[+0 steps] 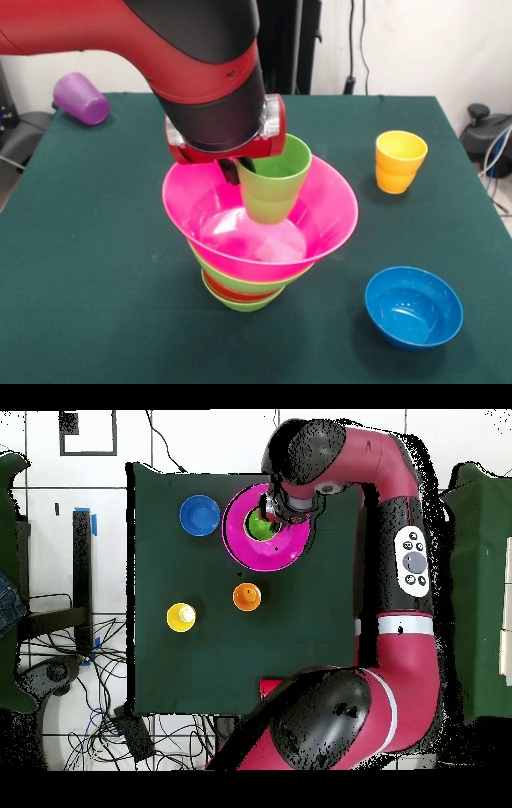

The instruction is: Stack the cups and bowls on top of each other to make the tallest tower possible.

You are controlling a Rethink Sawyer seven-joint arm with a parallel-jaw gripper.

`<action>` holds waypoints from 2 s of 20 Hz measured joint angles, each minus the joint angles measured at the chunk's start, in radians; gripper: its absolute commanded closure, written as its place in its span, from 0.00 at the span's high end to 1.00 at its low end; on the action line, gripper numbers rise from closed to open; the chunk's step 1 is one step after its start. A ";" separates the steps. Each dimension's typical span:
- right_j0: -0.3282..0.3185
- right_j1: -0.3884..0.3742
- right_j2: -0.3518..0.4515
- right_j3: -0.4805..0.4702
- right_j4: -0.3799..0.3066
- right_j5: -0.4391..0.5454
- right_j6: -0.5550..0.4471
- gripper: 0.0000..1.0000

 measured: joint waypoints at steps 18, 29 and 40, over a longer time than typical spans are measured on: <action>-0.013 0.004 0.000 0.000 -0.016 0.000 -0.072 0.00; -0.013 0.010 0.000 0.000 -0.022 0.000 -0.072 0.00; -0.014 0.009 0.000 0.000 -0.022 -0.037 -0.072 0.00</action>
